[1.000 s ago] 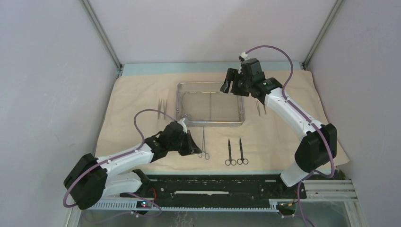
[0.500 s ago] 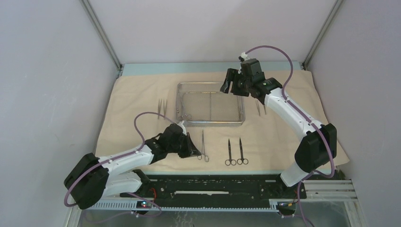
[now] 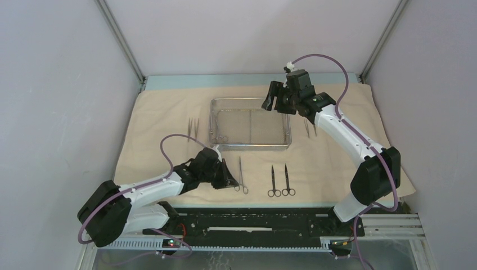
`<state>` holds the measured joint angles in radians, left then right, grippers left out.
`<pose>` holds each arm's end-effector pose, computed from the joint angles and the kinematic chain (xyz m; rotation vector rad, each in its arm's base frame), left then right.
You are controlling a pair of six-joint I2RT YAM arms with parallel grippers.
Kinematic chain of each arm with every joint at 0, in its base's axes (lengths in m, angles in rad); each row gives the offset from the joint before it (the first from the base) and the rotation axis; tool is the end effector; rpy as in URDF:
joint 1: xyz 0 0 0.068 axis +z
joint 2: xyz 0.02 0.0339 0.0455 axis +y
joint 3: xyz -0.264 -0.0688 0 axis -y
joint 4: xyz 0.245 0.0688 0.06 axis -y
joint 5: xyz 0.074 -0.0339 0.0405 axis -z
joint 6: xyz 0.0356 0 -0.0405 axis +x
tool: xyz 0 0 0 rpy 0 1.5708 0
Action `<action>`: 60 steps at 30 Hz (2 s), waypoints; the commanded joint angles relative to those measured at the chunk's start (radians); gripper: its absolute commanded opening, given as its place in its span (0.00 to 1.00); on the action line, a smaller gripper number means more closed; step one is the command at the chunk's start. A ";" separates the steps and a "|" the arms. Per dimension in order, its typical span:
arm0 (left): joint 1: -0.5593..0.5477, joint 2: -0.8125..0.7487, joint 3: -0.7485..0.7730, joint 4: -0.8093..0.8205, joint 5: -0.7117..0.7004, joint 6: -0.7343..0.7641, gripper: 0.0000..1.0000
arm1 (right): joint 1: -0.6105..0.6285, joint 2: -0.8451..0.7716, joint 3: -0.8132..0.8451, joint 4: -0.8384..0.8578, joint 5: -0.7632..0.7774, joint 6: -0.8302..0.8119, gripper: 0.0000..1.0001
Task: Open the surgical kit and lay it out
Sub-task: Place the medical item in the surgical kit.
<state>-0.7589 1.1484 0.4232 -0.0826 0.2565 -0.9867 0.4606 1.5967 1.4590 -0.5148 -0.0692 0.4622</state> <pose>0.1461 -0.1510 0.1583 -0.1650 2.6483 -1.0340 0.3257 0.1643 0.3367 -0.0373 2.2847 0.5737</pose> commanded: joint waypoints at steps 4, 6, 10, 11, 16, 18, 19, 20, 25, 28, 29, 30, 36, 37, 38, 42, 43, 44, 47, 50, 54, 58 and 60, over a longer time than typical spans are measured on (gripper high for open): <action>0.010 -0.009 -0.011 -0.041 -0.021 0.003 0.09 | 0.006 -0.017 -0.008 0.043 -0.003 -0.005 0.78; 0.017 -0.014 -0.011 -0.057 -0.023 0.009 0.10 | 0.008 -0.016 -0.006 0.045 -0.003 -0.005 0.78; 0.032 -0.022 -0.015 -0.074 -0.019 0.018 0.12 | 0.008 -0.011 -0.004 0.045 -0.004 -0.006 0.78; 0.034 -0.023 -0.015 -0.080 -0.021 0.019 0.12 | 0.007 -0.011 -0.004 0.046 -0.006 -0.006 0.78; 0.057 -0.040 -0.019 -0.099 -0.023 0.030 0.19 | 0.009 -0.005 0.000 0.045 -0.007 -0.007 0.77; 0.061 -0.041 -0.014 -0.117 -0.024 0.039 0.22 | 0.010 -0.003 0.000 0.046 -0.006 -0.009 0.77; 0.062 -0.043 -0.014 -0.125 -0.027 0.041 0.24 | 0.011 -0.003 0.000 0.045 -0.006 -0.009 0.78; 0.062 -0.046 -0.014 -0.135 -0.032 0.044 0.25 | 0.010 0.000 0.000 0.044 -0.006 -0.009 0.77; 0.067 -0.072 0.000 -0.183 -0.056 0.061 0.34 | 0.011 0.000 -0.002 0.044 -0.007 -0.010 0.78; 0.067 -0.090 0.035 -0.251 -0.086 0.089 0.38 | 0.012 0.000 -0.002 0.043 -0.007 -0.011 0.78; 0.067 -0.095 0.057 -0.273 -0.098 0.098 0.39 | 0.011 0.001 -0.002 0.044 -0.007 -0.013 0.78; 0.068 -0.100 0.069 -0.297 -0.108 0.108 0.40 | 0.011 0.000 -0.002 0.044 -0.007 -0.013 0.78; 0.086 -0.096 0.241 -0.434 -0.170 0.183 0.42 | 0.010 -0.004 -0.005 0.043 -0.012 -0.021 0.78; 0.096 -0.090 0.280 -0.454 -0.177 0.198 0.42 | 0.009 -0.006 -0.007 0.042 -0.013 -0.022 0.78; 0.117 -0.077 0.320 -0.476 -0.189 0.215 0.42 | 0.009 -0.007 -0.008 0.042 -0.013 -0.024 0.78; 0.193 0.004 0.496 -0.564 -0.248 0.297 0.44 | 0.009 -0.014 -0.022 0.052 -0.023 -0.027 0.78; 0.212 0.033 0.544 -0.580 -0.253 0.317 0.45 | 0.009 -0.017 -0.029 0.056 -0.024 -0.028 0.78; 0.227 0.069 0.595 -0.597 -0.277 0.336 0.45 | 0.009 -0.021 -0.036 0.059 -0.024 -0.029 0.78; 0.256 0.192 0.758 -0.642 -0.335 0.387 0.45 | 0.006 -0.026 -0.049 0.065 -0.022 -0.036 0.78; 0.282 0.315 0.891 -0.662 -0.371 0.416 0.45 | -0.002 -0.033 -0.058 0.064 -0.031 -0.041 0.78; 0.309 0.478 1.034 -0.681 -0.416 0.439 0.45 | -0.005 -0.052 -0.081 0.074 -0.040 -0.044 0.78; 0.317 0.635 1.181 -0.711 -0.460 0.462 0.44 | -0.008 -0.073 -0.097 0.078 -0.038 -0.051 0.78; 0.325 0.697 1.227 -0.718 -0.468 0.464 0.44 | -0.011 -0.081 -0.102 0.077 -0.036 -0.055 0.78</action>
<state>-0.4480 1.7542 1.5272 -0.7589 -0.1493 -0.5667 0.4576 1.5787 1.3655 -0.4732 -0.1066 0.4393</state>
